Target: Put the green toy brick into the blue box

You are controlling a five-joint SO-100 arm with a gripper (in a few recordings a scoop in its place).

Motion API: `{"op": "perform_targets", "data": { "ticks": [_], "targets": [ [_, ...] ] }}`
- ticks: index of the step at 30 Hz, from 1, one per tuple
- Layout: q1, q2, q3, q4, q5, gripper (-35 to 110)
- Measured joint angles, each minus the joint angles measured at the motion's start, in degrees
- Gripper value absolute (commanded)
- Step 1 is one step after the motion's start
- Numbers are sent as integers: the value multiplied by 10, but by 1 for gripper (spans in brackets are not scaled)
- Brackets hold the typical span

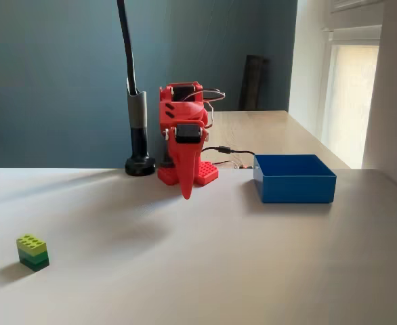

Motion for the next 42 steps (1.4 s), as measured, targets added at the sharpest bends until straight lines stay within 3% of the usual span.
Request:
{"op": "perform_targets", "data": {
  "ticks": [19, 27, 30, 33, 42],
  "targets": [
    [0, 0, 0, 0, 0, 0],
    [9, -6, -54, -55, 8, 0],
    [9, -73, -128, -56, 25, 1],
    [25, -161, -215, -56, 32, 15],
    [137, -468, -438, -55, 52, 25]
  ]
}}
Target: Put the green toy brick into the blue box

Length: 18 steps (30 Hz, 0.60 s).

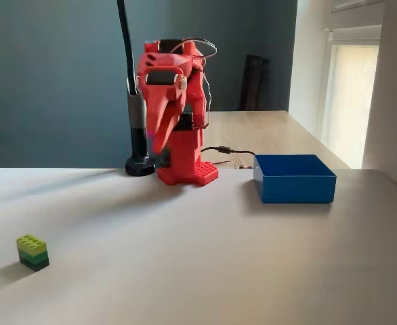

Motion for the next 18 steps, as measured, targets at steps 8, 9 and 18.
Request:
{"op": "perform_targets", "data": {
  "ticks": [8, 9, 18],
  "targets": [
    [121, -242, -147, 31, -7, 28],
    [135, -265, -165, 43, -7, 28],
    [209, -425, -328, 176, 25, 27]
  ]
}}
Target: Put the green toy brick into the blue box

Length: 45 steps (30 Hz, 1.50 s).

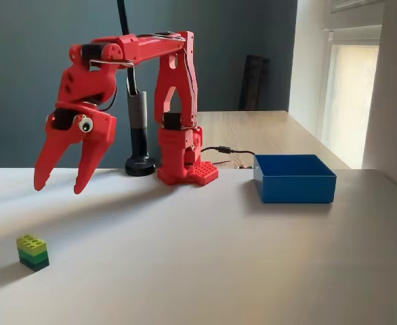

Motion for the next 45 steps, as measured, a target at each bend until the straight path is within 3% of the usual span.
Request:
{"op": "perform_targets", "data": {
  "ticks": [19, 45],
  "targets": [
    [18, -159, -199, 97, 48, 27],
    [18, -366, -404, 117, 63, 25]
  ]
}}
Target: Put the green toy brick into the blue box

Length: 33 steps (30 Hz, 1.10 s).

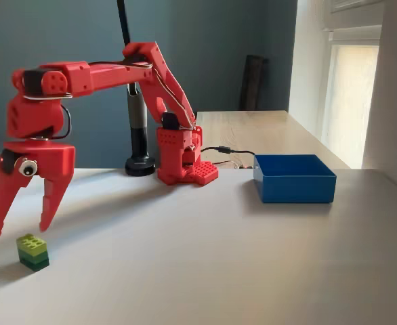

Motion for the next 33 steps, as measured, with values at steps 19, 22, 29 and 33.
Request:
{"op": "perform_targets", "data": {
  "ticks": [19, 22, 29, 33],
  "targets": [
    [1, -73, -14, -58, 32, 16],
    [0, -73, -9, -86, 31, 10],
    [1, -73, -4, -107, 40, 0],
    [0, -73, 4, -110, 40, 0]
  ]
}}
